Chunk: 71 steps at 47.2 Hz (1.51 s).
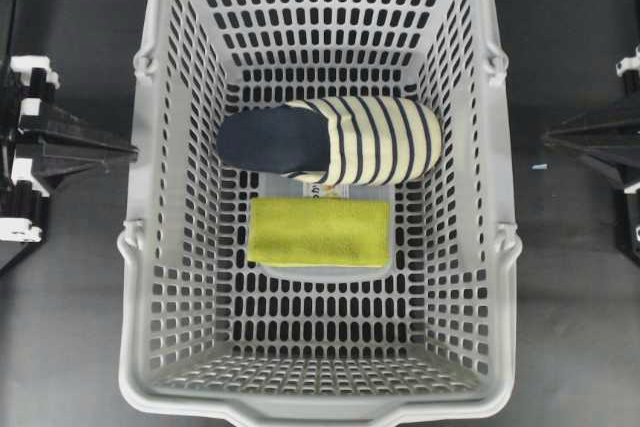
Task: Pick up the yellow cloth from the shopping basket with the left arm.
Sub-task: 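Move the left gripper over the basket toward the yellow-green cloth, then lower the left gripper onto the cloth and close on it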
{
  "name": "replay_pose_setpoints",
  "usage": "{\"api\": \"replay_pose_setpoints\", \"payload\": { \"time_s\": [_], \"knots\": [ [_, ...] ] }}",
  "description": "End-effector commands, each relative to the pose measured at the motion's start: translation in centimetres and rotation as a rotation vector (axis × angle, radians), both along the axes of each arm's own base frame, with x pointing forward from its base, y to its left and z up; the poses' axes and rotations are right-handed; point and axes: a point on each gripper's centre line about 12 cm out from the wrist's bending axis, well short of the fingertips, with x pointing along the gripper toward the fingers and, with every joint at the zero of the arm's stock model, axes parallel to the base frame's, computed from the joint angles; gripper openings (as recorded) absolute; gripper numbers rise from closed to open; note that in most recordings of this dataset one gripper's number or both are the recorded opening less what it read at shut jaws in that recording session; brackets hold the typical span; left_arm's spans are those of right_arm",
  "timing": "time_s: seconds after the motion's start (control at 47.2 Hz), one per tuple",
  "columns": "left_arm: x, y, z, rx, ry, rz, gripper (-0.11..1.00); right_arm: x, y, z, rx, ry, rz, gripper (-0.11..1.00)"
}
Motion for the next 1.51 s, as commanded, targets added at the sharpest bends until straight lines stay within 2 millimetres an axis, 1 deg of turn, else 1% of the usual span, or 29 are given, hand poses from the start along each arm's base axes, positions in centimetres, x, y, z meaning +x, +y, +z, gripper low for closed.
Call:
{"api": "replay_pose_setpoints", "payload": {
  "time_s": [0.0, 0.021, 0.085, 0.233, 0.36, 0.466, 0.594, 0.7, 0.721, 0.806, 0.933, 1.06, 1.124, 1.166, 1.209, 1.272, 1.293, 1.399, 1.442, 1.484],
  "knots": [
    [-0.1, -0.2, 2.9, 0.005, -0.014, -0.013, 0.06, 0.2, 0.0, 0.5, 0.008, -0.014, 0.003, 0.00],
    [0.0, -0.1, 3.2, -0.004, 0.003, -0.009, 0.05, 0.1, 0.0, 0.5, 0.012, -0.012, 0.002, 0.00],
    [0.2, 0.0, 4.6, -0.023, 0.071, -0.001, 0.00, 0.1, 0.0, 0.3, 0.018, -0.002, 0.001, 0.00],
    [1.6, 0.0, 7.4, -0.030, 0.234, 0.008, 0.00, 0.1, 0.0, 0.1, 0.020, 0.014, 0.001, 0.00],
    [4.3, -0.3, 9.1, -0.026, 0.362, -0.001, 0.00, 0.1, 0.0, 0.1, 0.018, 0.015, 0.001, 0.00],
    [7.5, -1.0, 9.8, -0.017, 0.472, -0.018, 0.00, 0.1, 0.0, 0.0, 0.018, 0.023, 0.001, 0.00],
    [11.6, -1.8, 9.0, -0.004, 0.639, -0.031, 0.00, 0.1, 0.0, -0.1, 0.017, 0.031, 0.001, 0.00],
    [14.6, -2.8, 7.6, 0.008, 0.777, -0.044, 0.00, 0.1, 0.0, -0.2, 0.017, 0.032, 0.001, 0.00],
    [15.5, -3.1, 7.2, 0.012, 0.814, -0.046, 0.00, 0.0, 0.0, -0.1, 0.017, 0.031, 0.001, 0.00],
    [17.7, -3.7, 6.0, 0.022, 0.895, -0.052, 0.00, 0.0, 0.0, -0.1, 0.017, 0.029, 0.001, 0.00],
    [20.5, -4.1, 4.4, 0.022, 0.977, -0.048, 0.00, -0.1, 0.0, 0.0, 0.018, 0.025, 0.001, 0.00],
    [22.4, -4.5, 2.7, 0.026, 1.019, -0.049, 0.00, -0.3, 0.0, 0.0, 0.018, 0.018, 0.001, 0.00],
    [23.1, -4.8, 1.4, 0.024, 1.048, -0.047, 0.01, -0.3, 0.0, 0.0, 0.018, 0.018, 0.001, 0.00],
    [23.5, -4.9, 0.6, 0.017, 1.066, -0.044, 0.06, -0.3, 0.0, 0.0, 0.018, 0.017, 0.001, 0.00],
    [23.8, -5.0, -0.3, 0.005, 1.087, -0.037, 0.15, -0.4, 0.0, 0.0, 0.018, 0.015, 0.001, 0.00],
    [24.2, -5.0, -1.4, -0.015, 1.107, -0.025, 0.32, -0.4, 0.0, 0.0, 0.018, 0.014, 0.001, 0.00],
    [24.4, -5.0, -1.8, -0.019, 1.113, -0.021, 0.40, -0.4, 0.0, 0.0, 0.018, 0.014, 0.001, 0.00],
    [25.0, -5.1, -3.6, -0.031, 1.142, -0.013, 0.71, -0.4, 0.0, 0.1, 0.018, 0.012, 0.001, 0.00],
    [25.2, -5.2, -4.3, -0.027, 1.156, -0.012, 0.82, -0.4, 0.0, 0.1, 0.018, 0.012, 0.001, 0.00],
    [25.3, -5.0, -5.4, -0.026, 1.177, -0.009, 0.88, -0.4, 0.0, 0.1, 0.018, 0.012, 0.001, 0.00]
  ]
}}
